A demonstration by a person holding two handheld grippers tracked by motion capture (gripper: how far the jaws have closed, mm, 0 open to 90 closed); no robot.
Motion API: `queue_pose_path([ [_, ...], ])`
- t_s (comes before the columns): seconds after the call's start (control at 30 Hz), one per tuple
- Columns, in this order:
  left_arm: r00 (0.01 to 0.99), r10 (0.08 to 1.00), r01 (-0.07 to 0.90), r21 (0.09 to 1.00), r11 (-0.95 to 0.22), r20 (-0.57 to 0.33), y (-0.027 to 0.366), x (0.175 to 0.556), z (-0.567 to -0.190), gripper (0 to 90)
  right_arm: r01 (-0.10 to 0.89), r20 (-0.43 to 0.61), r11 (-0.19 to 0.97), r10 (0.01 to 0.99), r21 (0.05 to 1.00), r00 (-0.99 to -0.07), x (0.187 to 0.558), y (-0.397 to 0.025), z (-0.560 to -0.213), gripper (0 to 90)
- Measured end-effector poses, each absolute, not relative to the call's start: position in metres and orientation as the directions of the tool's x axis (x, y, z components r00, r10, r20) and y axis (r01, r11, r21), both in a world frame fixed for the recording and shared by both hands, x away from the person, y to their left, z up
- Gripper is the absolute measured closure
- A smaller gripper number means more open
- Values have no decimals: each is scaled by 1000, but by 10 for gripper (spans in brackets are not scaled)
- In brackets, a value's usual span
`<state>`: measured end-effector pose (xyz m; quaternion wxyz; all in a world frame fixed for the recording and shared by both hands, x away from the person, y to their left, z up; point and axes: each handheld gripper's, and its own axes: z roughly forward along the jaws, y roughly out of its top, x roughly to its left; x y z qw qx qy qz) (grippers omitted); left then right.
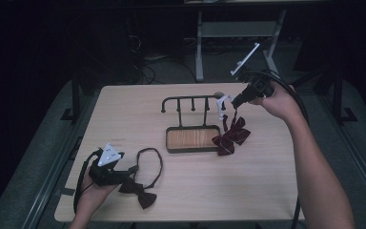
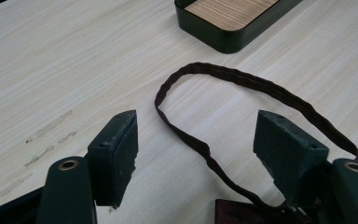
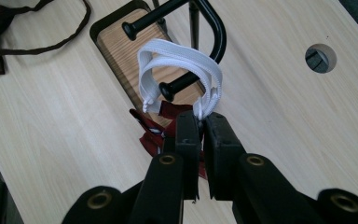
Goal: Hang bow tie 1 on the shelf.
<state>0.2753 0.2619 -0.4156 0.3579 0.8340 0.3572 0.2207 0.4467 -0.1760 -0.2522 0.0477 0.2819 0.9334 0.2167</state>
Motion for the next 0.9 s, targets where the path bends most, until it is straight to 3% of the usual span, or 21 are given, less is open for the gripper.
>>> queue_pose_path([
  [0.73,653,747,436,746,-504,123,261,275,-416,313,554,62,717,587,422,-807,462,-174,-271,841],
  [0.9,654,745,433,744,-509,129,261,276,-417,313,558,83,710,584,428,-807,463,-175,-275,796],
])
